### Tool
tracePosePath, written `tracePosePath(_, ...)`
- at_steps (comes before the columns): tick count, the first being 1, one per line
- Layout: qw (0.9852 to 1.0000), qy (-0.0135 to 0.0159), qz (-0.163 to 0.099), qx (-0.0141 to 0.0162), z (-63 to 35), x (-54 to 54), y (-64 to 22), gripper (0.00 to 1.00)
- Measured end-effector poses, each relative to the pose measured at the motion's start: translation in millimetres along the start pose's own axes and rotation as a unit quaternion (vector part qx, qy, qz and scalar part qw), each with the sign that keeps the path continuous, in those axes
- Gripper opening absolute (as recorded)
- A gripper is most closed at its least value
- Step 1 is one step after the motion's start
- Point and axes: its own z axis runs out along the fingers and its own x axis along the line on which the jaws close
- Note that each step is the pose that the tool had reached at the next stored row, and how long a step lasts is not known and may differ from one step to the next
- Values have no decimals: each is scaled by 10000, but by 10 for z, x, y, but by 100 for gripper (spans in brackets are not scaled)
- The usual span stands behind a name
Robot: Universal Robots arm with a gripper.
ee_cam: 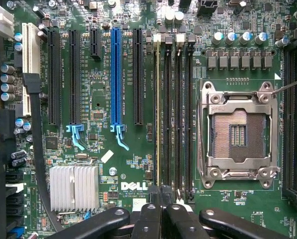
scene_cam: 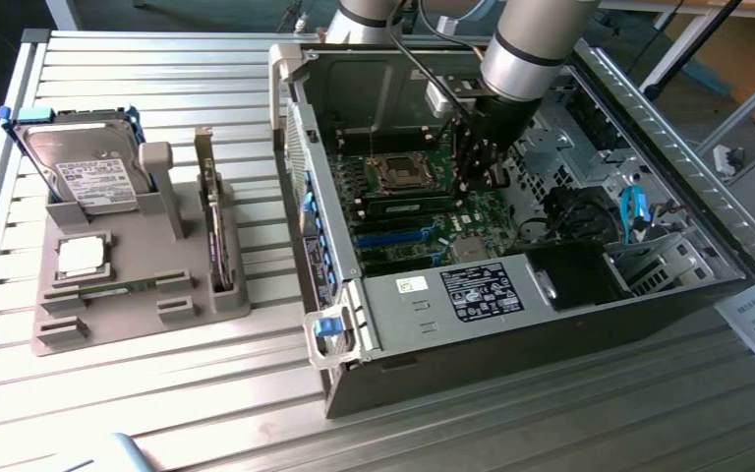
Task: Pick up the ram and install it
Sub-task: 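Press down the ram until it locks into place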
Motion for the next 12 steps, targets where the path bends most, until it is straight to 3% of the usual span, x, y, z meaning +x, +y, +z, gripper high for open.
tracePosePath(3,10000,1,-1,-23,-36,1,1,11)
tracePosePath(6,10000,2,-2,-69,-110,4,3,11)
tracePosePath(12,10000,2,-3,-90,-132,4,4,11)
